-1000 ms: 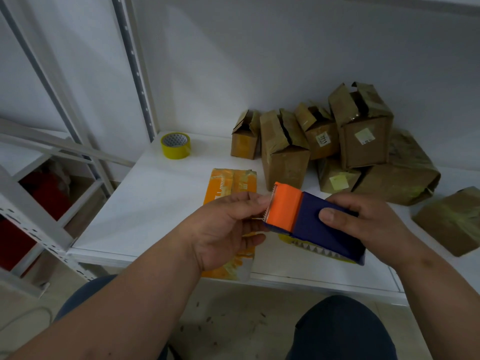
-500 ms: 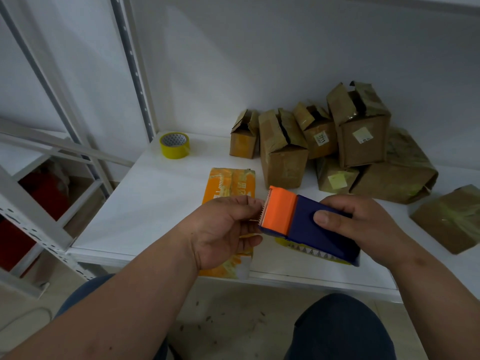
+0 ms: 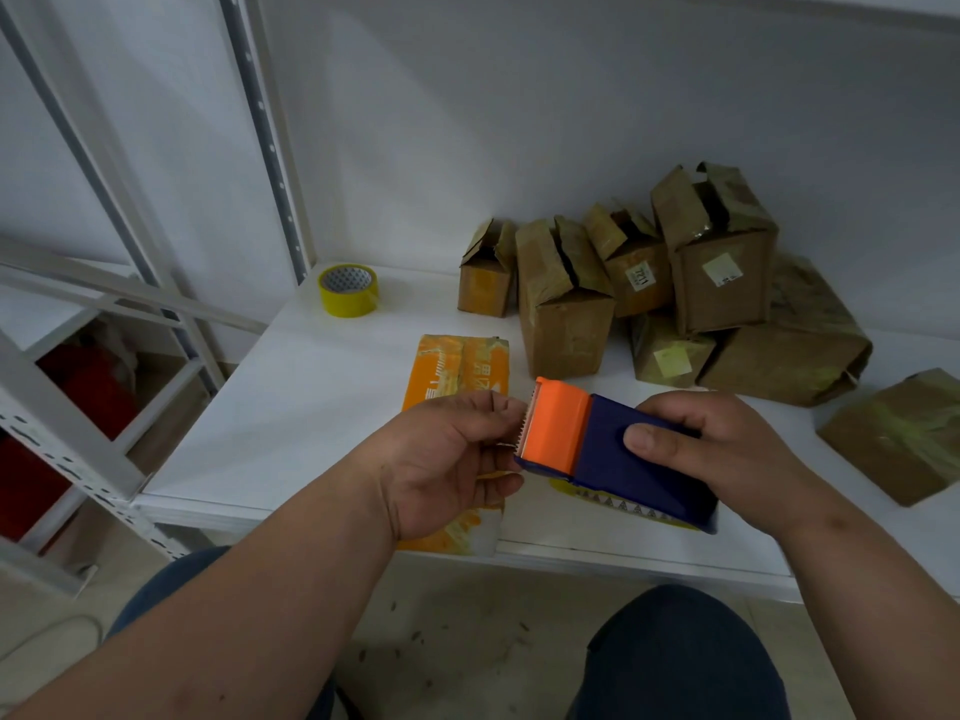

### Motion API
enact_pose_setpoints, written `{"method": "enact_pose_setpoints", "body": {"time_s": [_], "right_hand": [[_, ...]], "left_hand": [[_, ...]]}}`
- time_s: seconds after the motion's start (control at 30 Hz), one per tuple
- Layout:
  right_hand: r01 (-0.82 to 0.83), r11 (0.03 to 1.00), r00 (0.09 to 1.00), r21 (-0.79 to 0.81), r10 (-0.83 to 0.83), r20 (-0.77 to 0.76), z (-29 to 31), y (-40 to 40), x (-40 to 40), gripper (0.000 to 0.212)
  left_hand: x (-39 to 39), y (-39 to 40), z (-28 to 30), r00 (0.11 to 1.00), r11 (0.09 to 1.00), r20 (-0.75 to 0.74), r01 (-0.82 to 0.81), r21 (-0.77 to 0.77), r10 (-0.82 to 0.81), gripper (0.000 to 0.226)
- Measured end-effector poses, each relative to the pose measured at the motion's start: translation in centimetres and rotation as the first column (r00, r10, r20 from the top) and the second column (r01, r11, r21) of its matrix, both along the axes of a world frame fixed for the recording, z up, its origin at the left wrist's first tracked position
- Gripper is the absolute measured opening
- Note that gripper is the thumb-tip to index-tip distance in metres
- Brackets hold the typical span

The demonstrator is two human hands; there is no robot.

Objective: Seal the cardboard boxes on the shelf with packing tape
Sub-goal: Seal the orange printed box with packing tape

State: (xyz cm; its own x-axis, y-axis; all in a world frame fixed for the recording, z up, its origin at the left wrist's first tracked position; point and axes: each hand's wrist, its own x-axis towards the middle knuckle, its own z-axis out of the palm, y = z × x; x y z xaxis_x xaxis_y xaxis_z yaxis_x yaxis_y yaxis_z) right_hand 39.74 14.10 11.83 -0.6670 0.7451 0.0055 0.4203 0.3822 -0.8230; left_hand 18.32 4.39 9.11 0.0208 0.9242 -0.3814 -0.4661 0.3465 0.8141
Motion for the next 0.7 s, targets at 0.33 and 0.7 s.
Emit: {"method": "enact_pose_setpoints", "body": {"time_s": [0.33,0.7], "right_hand": [[-0.038,0.999,0.999,0.023,0.038,0.025,0.8,0.7,0.1,0.065],[-0.096,0.994,0.989,0.050,0.090,0.114,1.2,1.0,-0.7,0.048]], "left_hand": [[-0.7,0.2,1.7,0.988,0.996,-0.150,0.026,-0.087,-0.039,0.039],[-1.6,0.8,1.7,0.846,1.000,-0.533,-0.010,-0.009,0.004,0.011]]}}
